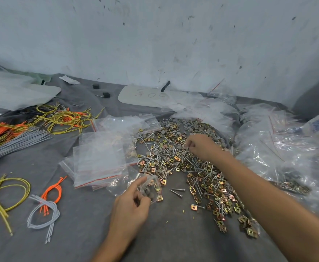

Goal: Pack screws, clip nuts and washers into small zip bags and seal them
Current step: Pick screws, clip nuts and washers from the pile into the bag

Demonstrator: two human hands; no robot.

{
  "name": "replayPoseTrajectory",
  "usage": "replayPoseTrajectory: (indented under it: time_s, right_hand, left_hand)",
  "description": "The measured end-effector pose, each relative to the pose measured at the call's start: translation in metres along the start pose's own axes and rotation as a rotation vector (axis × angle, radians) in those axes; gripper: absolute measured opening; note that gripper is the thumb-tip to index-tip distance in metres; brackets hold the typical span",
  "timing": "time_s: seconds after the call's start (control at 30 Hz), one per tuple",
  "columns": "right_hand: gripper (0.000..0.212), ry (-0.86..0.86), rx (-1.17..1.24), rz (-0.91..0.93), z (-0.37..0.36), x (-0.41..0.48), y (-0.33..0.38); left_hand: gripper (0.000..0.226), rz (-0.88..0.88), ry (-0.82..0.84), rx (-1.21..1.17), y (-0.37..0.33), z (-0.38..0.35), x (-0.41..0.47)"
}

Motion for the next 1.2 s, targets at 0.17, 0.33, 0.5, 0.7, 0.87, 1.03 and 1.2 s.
replayPoseTrajectory:
  time_s: [0.17,0.33,0.5,0.7,0.87,1.03,1.2]
  right_hand:
    - [0.010,-0.130,0.253,-0.054,0.012,-0.022,0.006]
    - [0.011,-0.069,0.757,0.014,-0.006,-0.091,0.046]
    - [0.010,-0.025,0.987,0.021,-0.047,-0.135,0.095]
    - [0.011,-0.140,0.458,0.067,-0.056,-0.137,0.132]
    - [0.014,-0.200,0.389,0.080,-0.059,-0.140,0.141]
    - [0.009,-0.197,0.630,0.081,-0.059,-0.146,0.131]
    - [0.027,-0.246,0.542,0.100,-0.051,-0.140,0.119]
  left_hand:
    - [0.049,0.000,-0.014,0.001,0.000,0.000,0.000]
    - [0.048,-0.010,-0.016,0.001,0.000,0.000,0.001]
    - [0.049,0.007,0.008,-0.023,0.004,-0.003,0.001]
    - [0.053,0.016,-0.003,-0.029,0.001,-0.001,0.001]
    - [0.052,0.021,-0.024,0.006,-0.002,0.002,0.001]
    - [0.051,0.011,-0.030,0.018,-0.007,0.004,-0.001]
    - [0.056,-0.028,-0.015,0.069,-0.013,0.005,-0.004]
Point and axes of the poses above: each hand's wrist, its own x-axis towards the middle knuckle, its own z-axis out of the back of the hand, y = z × x, the point moved 5 cm from there along x, towards the middle knuckle, and after that the axes turned 2 degrees about -z, right-handed, at the moved point
